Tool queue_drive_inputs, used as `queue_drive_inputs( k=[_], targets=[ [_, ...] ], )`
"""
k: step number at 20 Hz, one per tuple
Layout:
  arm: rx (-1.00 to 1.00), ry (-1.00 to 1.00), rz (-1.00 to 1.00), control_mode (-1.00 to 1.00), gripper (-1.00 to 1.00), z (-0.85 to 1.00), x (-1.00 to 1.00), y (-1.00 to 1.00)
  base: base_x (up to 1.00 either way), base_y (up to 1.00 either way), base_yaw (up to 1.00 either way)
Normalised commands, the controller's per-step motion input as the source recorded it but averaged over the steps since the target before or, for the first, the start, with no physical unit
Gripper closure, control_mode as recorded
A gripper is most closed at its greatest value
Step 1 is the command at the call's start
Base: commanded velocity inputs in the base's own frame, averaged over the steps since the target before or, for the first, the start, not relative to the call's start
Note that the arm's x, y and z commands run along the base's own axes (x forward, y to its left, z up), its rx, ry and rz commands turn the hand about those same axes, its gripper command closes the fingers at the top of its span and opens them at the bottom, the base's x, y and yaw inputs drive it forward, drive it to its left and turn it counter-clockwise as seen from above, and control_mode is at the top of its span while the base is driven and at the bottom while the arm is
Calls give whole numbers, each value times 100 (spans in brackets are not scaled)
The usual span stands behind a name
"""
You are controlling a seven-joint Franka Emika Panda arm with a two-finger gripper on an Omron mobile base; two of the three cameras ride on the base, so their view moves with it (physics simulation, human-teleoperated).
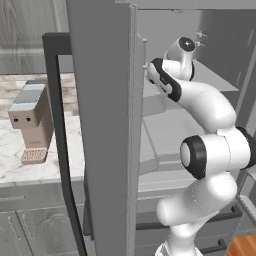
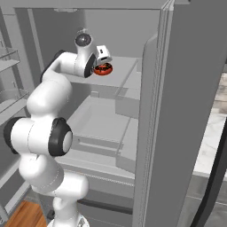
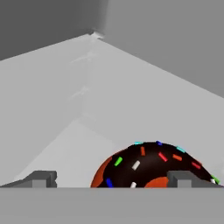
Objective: Take the donut and cupcake from the fridge and place them on the empty tray on the dining counter.
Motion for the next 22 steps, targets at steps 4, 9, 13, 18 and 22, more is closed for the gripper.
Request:
queue_drive_inputs(
  k=[4, 9, 13, 18, 22],
  targets=[
    [0, 6, -1, -100, -100, -41, 0, -5, 0, 0, 0],
    [0, 10, 0, -100, -100, -56, 0, -6, 0, 0, 0],
    [1, 10, 0, -100, -100, -72, 16, -6, 0, 0, 0],
    [3, 0, 1, -100, -100, -80, 38, -3, 0, 0, 0],
    [3, 6, 1, -100, -100, -84, 16, -8, 0, 0, 0]
  ],
)
